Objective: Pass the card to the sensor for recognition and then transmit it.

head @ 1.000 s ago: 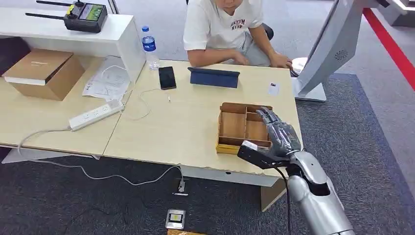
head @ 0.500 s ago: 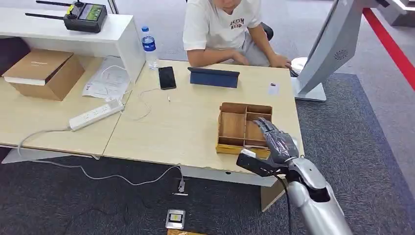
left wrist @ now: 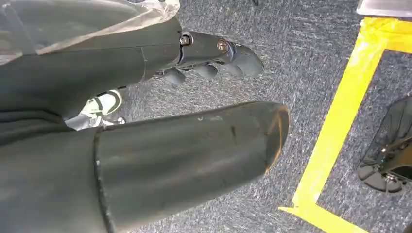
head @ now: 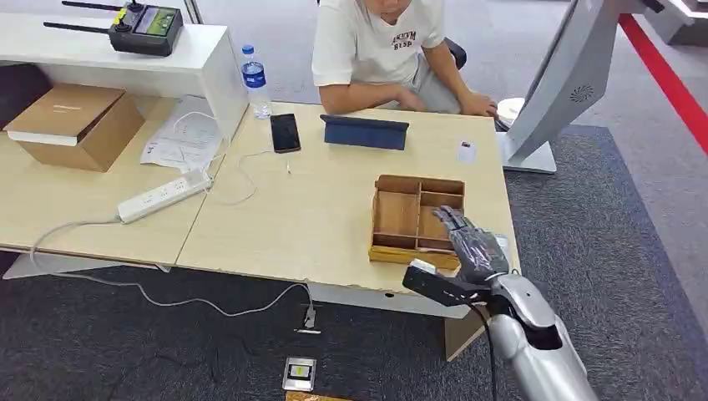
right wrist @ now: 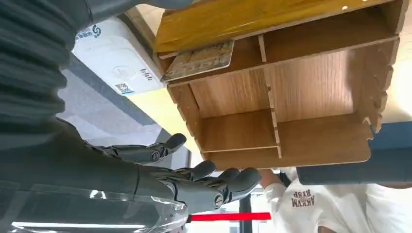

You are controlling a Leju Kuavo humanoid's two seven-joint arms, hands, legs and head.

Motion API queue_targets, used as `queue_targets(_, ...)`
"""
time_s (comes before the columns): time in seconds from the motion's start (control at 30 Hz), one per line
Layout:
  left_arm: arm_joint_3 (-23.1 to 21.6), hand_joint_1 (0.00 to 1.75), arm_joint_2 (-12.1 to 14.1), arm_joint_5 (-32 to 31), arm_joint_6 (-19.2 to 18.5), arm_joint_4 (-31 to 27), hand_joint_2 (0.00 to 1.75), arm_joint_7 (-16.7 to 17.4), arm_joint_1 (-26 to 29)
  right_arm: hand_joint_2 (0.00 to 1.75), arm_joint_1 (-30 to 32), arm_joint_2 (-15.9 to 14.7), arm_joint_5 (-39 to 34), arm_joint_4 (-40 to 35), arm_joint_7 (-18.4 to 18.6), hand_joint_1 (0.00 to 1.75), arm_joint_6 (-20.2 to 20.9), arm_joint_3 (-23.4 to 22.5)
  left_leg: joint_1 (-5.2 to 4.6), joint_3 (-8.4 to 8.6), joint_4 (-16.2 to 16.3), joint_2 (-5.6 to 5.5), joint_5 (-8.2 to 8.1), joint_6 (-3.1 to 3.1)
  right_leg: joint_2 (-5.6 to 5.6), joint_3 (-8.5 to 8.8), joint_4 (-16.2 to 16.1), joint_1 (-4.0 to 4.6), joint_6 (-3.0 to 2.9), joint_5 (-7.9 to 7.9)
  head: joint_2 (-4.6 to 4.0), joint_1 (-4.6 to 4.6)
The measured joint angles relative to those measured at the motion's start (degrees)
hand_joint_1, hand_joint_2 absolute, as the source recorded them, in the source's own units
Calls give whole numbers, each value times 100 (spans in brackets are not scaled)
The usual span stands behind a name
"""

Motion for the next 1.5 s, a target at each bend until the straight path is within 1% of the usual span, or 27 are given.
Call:
queue_targets(0.1,-4,0,-2,-33,-13,0,0,0,0,175,-20,2,68,91,50,0,-337,0,0,-1,0,0,0,0,0,1,0,0,0,0,0,0)
queue_targets(0.23,-7,0,-7,-70,-15,0,0,4,-1,175,-146,15,177,337,125,0,-914,0,0,-1,-1,0,0,0,0,1,0,0,0,0,0,0)
queue_targets(0.37,-7,0,-13,-116,-17,-2,0,30,-2,175,-350,78,382,886,260,0,-1559,0,0,-1,0,-1,0,0,0,1,0,0,0,0,0,2)
queue_targets(0.47,-7,0,-13,-142,-15,-2,0,35,-4,175,-459,122,396,1232,288,0,-1785,-2,0,-1,0,-1,0,0,0,1,0,0,0,0,0,0)
queue_targets(0.7,-7,0,-13,-160,-11,-2,0,42,-3,175,-603,201,365,1857,286,0,-1858,-7,0,-1,0,-1,0,0,0,1,0,0,0,0,0,0)
queue_targets(1.03,-7,0,-13,-184,-11,0,0,39,-2,175,-673,299,374,2289,234,0,-1891,-9,0,0,0,0,0,0,0,1,0,0,0,0,0,0)
queue_targets(1.3,-7,0,-13,-238,-9,0,0,15,-1,175,-696,356,367,2468,114,0,-1985,-18,0,0,0,-1,0,0,0,1,0,0,0,0,0,0)
queue_targets(1.5,-7,0,-13,-267,13,0,0,-4,-1,175,-695,389,291,2452,0,0,-1969,-26,0,0,0,0,0,0,0,1,0,0,0,0,0,0)
